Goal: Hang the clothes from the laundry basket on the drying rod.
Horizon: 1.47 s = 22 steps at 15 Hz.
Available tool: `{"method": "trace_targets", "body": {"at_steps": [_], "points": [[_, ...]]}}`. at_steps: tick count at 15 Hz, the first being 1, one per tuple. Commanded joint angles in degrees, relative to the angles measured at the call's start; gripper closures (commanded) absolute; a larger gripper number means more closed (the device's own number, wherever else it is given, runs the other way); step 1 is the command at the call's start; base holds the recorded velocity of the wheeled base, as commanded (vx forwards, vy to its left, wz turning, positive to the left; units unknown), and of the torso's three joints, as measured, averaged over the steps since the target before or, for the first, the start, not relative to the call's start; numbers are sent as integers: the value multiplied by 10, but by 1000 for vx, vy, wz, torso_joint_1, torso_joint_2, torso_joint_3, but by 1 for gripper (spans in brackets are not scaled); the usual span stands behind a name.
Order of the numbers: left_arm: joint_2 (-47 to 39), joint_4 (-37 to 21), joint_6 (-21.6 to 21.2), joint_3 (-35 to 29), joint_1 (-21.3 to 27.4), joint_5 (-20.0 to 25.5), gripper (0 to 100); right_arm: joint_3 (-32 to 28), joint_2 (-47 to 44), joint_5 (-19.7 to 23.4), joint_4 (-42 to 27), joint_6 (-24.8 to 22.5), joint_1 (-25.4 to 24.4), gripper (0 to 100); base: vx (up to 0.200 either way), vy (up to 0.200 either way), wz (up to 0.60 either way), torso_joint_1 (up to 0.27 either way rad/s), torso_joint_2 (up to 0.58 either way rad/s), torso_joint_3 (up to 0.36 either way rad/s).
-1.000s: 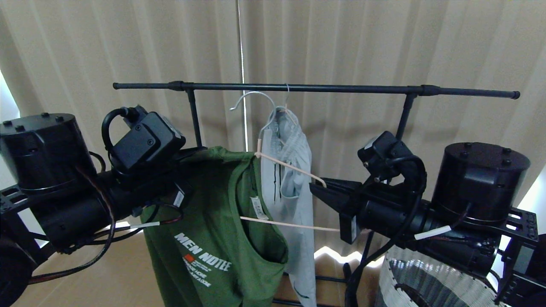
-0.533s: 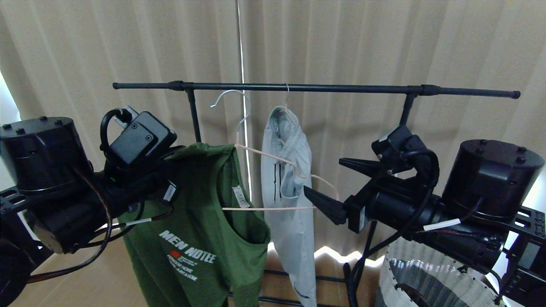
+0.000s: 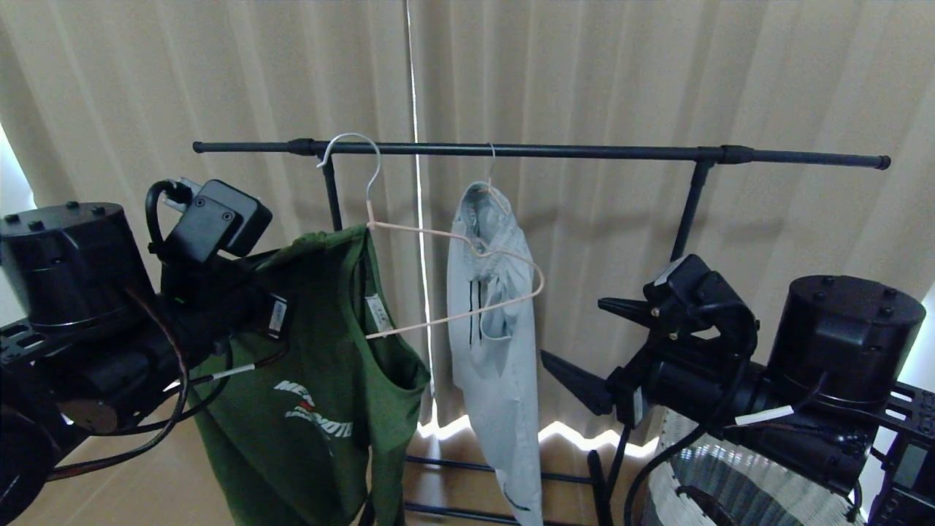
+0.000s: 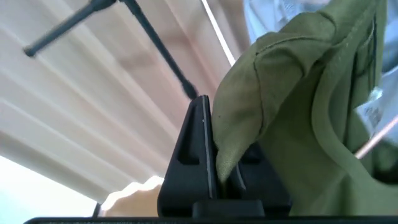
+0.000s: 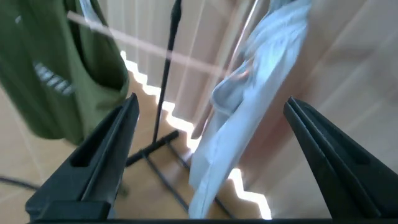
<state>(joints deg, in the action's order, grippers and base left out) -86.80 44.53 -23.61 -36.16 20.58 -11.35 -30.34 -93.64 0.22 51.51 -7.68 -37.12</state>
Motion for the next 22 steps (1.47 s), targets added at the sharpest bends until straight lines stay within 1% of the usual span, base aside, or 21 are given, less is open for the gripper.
{"method": "trace_targets", "body": {"at_steps": [1, 3, 4, 6, 7, 8, 10, 12, 17, 20, 22], "points": [[0, 2, 29, -4, 12, 2, 100, 10, -8, 2, 0, 4, -17, 0, 0, 0, 0, 0, 0, 0], [0, 9, 58, -11, 29, 3, 100, 7, -21, 2, 0, 10, -37, 0, 0, 0, 0, 0, 0, 0], [-1, 25, 80, -13, 42, 3, 100, 5, -36, 2, 3, 14, -59, 0, 0, 0, 0, 0, 0, 0], [0, 37, 81, -13, 56, 3, 100, 0, -66, 1, 42, 19, -76, 0, 0, 0, 0, 0, 0, 0], [1, 42, 81, -14, 64, 3, 100, -9, -91, -2, 73, 19, -81, 0, 0, 0, 0, 0, 0, 0], [3, 44, 81, -15, 70, 3, 100, -21, -110, -11, 85, 18, -81, 0, 0, 0, 0, 0, 0, 0], [5, 49, 81, -15, 84, 3, 100, -51, -132, -22, 85, 18, -83, 0, 0, 0, 0, 0, 0, 0], [6, 49, 81, -15, 101, 3, 100, -72, -152, -22, 85, 18, -83, 0, 0, 0, 0, 0, 0, 0], [11, 49, 81, -25, 111, 3, 100, -96, -189, -23, 88, 19, -82, 0, 0, 0, 0, 0, 0, 0], [20, 49, 78, -27, 116, 3, 100, -89, -198, -28, 94, 20, -77, 0, 0, 0, 0, 0, 0, 0], [24, 49, 77, -26, 111, 2, 100, -67, -188, -65, 102, 19, -75, 0, 0, 0, 0, 0, 0, 0]]}}
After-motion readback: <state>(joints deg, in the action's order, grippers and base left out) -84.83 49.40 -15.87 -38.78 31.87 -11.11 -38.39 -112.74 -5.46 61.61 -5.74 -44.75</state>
